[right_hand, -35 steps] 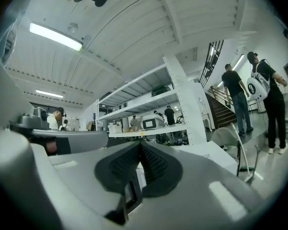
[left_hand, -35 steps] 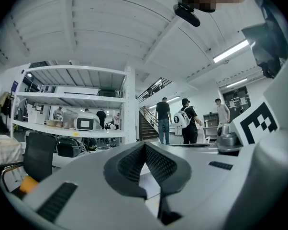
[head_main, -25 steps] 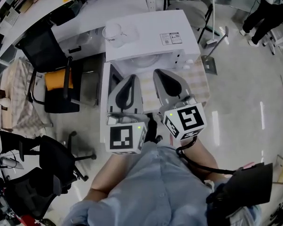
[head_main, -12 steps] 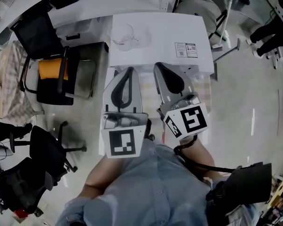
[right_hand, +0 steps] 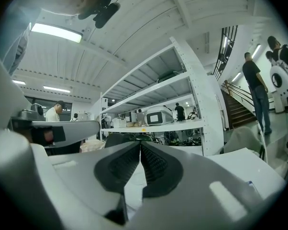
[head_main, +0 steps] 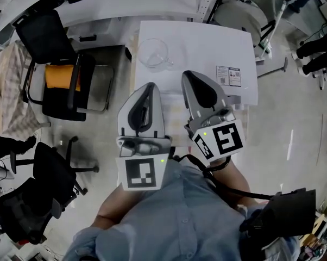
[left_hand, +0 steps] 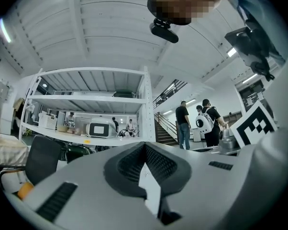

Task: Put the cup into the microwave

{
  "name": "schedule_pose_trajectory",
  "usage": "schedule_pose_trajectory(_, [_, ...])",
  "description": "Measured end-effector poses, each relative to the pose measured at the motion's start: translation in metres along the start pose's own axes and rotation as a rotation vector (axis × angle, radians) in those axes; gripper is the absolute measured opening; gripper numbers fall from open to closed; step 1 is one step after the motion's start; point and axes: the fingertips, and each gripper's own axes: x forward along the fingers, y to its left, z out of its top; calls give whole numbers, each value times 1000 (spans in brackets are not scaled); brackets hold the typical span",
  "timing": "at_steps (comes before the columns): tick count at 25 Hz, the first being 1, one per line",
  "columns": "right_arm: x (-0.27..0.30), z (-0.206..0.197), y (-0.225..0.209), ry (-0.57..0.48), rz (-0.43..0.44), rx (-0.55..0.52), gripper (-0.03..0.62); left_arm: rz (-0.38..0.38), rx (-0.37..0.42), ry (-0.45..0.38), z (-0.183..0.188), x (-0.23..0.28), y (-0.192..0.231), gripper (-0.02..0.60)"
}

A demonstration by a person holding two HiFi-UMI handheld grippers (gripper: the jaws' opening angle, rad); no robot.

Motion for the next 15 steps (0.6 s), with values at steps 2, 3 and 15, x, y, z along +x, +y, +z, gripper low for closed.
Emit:
schedule_pose_trajectory(2, [8, -1, -3, 2, 5, -1, 9, 12, 0, -5, -1, 6, 6, 0])
schedule_pose_trajectory(3, [11, -1, -4, 6, 10, -2, 9, 22, -7, -4, -2, 7, 8, 0])
schedule_pose_trajectory(15, [22, 11, -2, 21, 141, -46, 22, 189, -7, -17, 8, 3, 24, 0])
